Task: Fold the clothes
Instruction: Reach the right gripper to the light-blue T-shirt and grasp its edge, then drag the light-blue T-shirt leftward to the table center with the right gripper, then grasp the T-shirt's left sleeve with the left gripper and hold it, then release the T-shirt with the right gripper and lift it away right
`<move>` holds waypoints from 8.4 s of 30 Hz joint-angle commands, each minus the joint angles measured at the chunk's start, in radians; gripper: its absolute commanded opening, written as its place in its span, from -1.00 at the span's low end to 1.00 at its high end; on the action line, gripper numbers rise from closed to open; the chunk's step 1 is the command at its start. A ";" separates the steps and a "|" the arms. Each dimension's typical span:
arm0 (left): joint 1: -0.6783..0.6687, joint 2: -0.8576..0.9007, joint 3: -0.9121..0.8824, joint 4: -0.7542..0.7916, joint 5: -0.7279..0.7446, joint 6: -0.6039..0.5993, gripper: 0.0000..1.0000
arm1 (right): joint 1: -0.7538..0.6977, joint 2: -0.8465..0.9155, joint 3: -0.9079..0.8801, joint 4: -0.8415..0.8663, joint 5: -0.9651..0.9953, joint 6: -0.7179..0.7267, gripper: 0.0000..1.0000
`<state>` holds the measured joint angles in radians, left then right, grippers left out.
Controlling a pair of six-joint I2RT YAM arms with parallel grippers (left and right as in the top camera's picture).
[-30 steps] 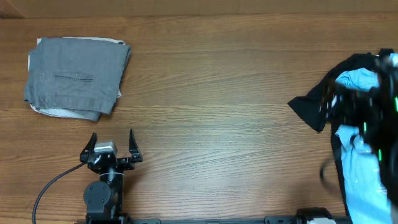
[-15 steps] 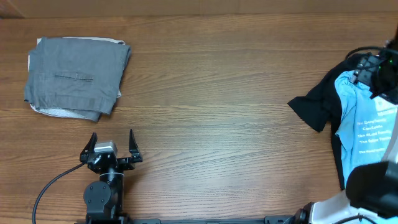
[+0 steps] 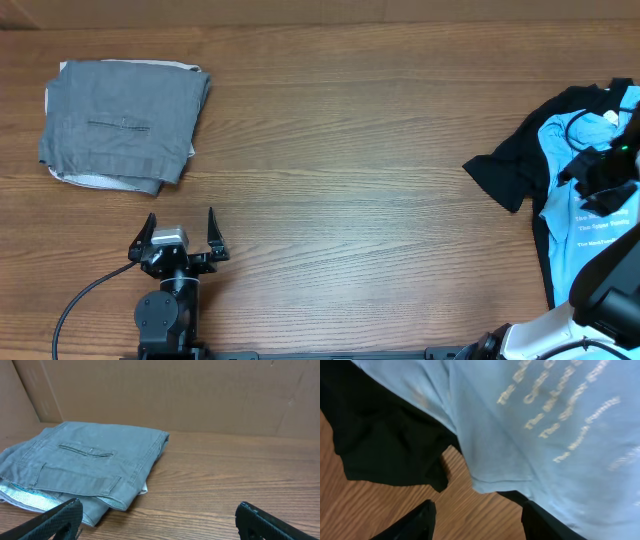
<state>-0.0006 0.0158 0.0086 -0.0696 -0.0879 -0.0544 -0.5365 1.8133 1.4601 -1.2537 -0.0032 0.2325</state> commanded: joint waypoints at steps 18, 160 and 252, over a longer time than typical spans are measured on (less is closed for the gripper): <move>-0.006 -0.009 -0.004 0.003 -0.012 -0.021 1.00 | 0.023 0.001 -0.211 0.183 0.046 0.031 0.02; -0.006 -0.009 0.023 0.168 0.350 -0.042 1.00 | 1.315 -0.014 0.177 0.374 -0.277 0.341 -0.77; -0.415 1.501 1.000 -0.886 0.188 -0.407 0.52 | 1.233 -0.265 -0.682 0.158 -0.365 0.562 -0.92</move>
<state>-0.4126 1.5097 1.0161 -0.9649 0.1146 -0.4465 0.6899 1.5620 0.8257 -1.1324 -0.3622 0.7483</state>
